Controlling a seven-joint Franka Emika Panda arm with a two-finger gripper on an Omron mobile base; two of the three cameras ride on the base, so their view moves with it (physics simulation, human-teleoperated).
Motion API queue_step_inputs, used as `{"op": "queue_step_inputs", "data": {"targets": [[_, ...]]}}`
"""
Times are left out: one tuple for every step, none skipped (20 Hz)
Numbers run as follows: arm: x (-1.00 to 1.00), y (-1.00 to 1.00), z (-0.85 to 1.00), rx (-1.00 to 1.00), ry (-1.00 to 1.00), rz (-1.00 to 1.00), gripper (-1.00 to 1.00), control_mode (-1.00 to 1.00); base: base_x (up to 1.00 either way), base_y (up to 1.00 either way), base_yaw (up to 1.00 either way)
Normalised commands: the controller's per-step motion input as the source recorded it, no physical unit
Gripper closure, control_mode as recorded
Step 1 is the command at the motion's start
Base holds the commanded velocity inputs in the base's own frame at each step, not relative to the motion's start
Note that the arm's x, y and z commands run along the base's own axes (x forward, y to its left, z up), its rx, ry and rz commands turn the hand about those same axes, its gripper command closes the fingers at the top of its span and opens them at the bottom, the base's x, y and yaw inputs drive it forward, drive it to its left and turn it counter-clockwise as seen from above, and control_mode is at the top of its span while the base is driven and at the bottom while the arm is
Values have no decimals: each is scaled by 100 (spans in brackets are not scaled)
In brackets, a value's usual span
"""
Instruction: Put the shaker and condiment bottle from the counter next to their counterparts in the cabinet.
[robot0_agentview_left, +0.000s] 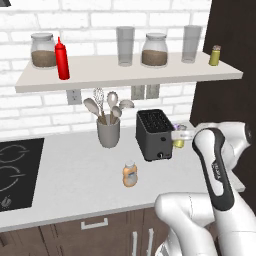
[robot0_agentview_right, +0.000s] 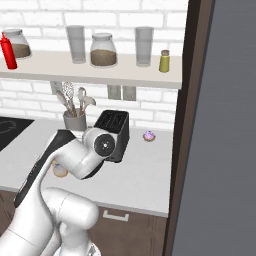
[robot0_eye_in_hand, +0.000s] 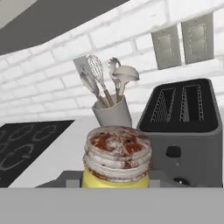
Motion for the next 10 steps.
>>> {"op": "queue_step_inputs", "data": {"targets": [[0,0,66,0,-14,-12,100,-100,0,0,0],[0,0,66,0,-12,-13,100,-100,0,0,0],[-1,0,60,0,-10,-13,100,-100,0,0,0],[-2,0,56,0,-5,-13,100,-100,0,0,0],[-1,0,52,0,-3,-14,100,-100,0,0,0],[-1,0,51,-1,-3,-14,100,-100,0,0,0],[0,0,51,-2,-2,-14,100,-100,0,0,0],[0,0,51,-3,-2,-14,100,-100,0,0,0],[0,0,49,-3,0,-15,100,-100,0,0,0],[-1,0,49,-2,0,-15,100,-100,0,0,0]]}}
